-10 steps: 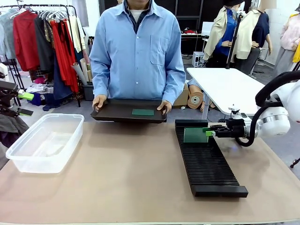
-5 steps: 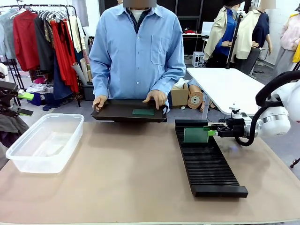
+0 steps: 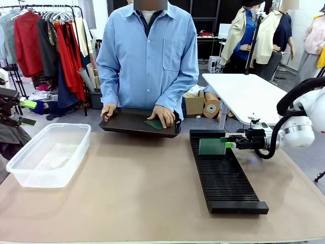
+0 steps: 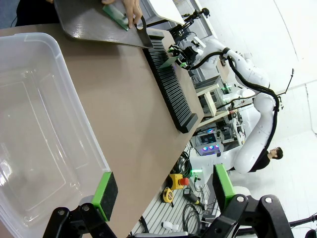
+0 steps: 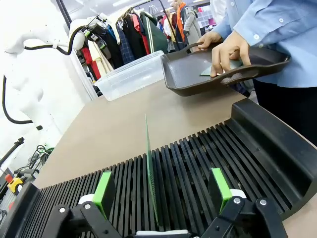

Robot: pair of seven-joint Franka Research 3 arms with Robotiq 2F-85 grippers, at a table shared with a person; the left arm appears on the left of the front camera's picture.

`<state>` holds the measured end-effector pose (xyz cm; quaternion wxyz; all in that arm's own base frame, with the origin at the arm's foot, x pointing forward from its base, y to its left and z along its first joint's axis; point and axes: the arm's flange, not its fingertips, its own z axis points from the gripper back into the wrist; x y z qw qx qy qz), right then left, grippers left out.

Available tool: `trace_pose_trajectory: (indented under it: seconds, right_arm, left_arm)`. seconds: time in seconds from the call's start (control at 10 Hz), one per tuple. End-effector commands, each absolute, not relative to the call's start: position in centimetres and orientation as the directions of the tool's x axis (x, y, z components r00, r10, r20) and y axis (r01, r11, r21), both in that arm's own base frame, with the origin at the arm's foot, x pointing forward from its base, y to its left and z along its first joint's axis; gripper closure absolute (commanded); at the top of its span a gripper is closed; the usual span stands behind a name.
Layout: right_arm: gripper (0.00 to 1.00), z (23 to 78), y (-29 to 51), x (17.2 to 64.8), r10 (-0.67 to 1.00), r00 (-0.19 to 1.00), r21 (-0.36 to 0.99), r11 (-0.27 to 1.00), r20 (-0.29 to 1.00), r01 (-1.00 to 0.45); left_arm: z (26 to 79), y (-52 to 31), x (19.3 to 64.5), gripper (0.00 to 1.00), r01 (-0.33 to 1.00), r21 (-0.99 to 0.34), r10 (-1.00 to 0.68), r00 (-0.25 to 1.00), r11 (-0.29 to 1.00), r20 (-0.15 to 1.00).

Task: Sort PCBs into racks and boxes based on the side picked up.
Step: If the short side of the Blank PCB is picked up, insert it into the PCB Rack ; if the long side is picked up, place it in the Organizing box, then pick up the Blank PCB handed by the Human.

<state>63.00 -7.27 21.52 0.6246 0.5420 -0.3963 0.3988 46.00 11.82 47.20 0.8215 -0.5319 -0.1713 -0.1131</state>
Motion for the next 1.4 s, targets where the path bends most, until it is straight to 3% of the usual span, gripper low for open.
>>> trace_pose_trajectory:
  seconds: [0.0,0.8,1.3]
  right_arm:
    - [0.0,21.8,-7.2,63.0,0.07,0.364,0.357,0.093,0.929,-0.929]
    - [0.0,21.5,-7.3,63.0,0.069,0.368,0.361,0.094,0.927,-0.928]
    - [0.0,29.7,-6.3,63.2,0.089,0.309,0.3,0.096,0.947,-0.949]
  left_arm:
    - [47.3,11.8,45.9,0.0,0.37,-0.832,-0.006,0.915,0.414,0.403]
    - [47.3,11.8,45.9,0.0,0.37,-0.832,-0.006,0.915,0.414,0.403]
    - [47.3,11.8,45.9,0.0,0.37,-0.832,-0.006,0.915,0.414,0.403]
